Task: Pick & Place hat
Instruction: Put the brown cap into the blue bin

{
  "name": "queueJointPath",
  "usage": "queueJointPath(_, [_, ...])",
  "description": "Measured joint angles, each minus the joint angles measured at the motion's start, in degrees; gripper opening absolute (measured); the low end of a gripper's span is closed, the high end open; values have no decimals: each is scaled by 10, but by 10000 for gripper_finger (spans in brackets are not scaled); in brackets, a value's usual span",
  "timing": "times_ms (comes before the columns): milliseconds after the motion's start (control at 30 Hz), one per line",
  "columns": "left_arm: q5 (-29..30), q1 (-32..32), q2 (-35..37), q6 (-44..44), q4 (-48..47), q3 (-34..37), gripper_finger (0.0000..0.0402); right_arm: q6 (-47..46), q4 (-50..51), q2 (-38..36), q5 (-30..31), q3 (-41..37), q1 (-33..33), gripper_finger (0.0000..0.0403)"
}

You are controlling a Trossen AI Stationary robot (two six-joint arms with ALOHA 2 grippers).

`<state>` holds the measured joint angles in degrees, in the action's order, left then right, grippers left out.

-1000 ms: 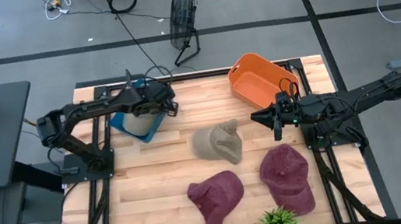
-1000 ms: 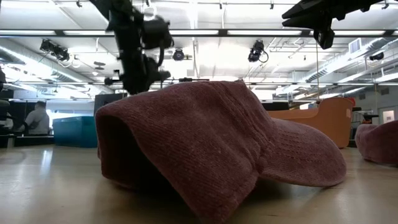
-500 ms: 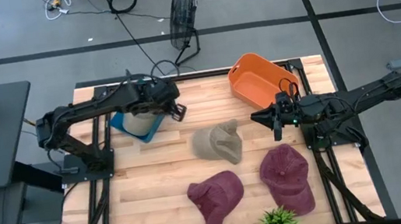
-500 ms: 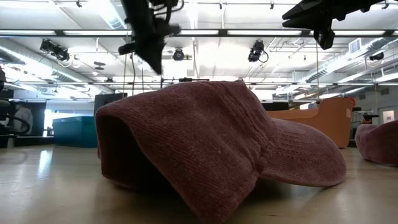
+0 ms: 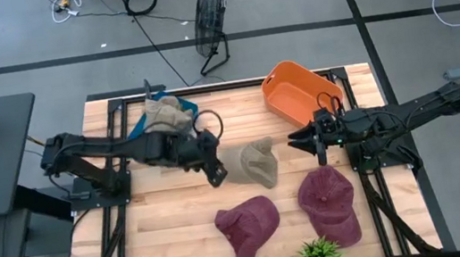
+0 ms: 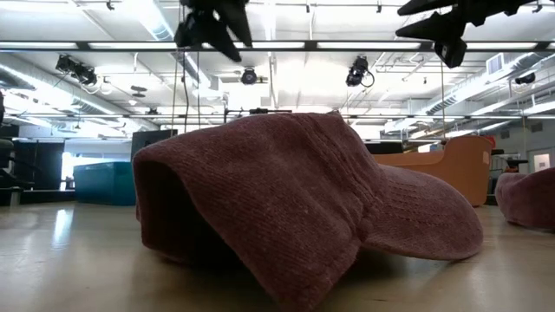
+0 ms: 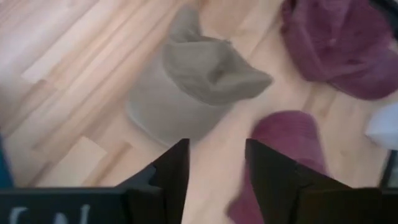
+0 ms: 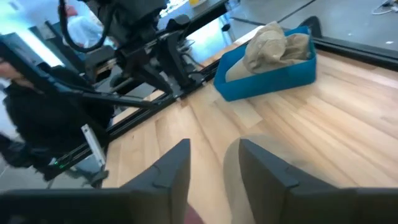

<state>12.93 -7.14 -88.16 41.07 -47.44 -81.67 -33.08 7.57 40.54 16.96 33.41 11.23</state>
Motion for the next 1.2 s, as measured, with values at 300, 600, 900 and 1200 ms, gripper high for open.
queueJointPath(300, [18, -58, -16, 70, 19, 0, 179, -2, -51, 61, -34, 0, 0, 184])
queueJointPath(600, [49, -66, -14, 95, 23, 0, 165, 21, -62, 185, -46, 18, -5, 185])
queueJointPath(900, [49, -66, -10, 88, 26, 0, 165, 112, -29, 336, -33, 40, -62, 185])
queueJointPath(1200, [49, -66, -10, 73, 25, 0, 165, 141, -90, 459, -95, 41, -102, 185])
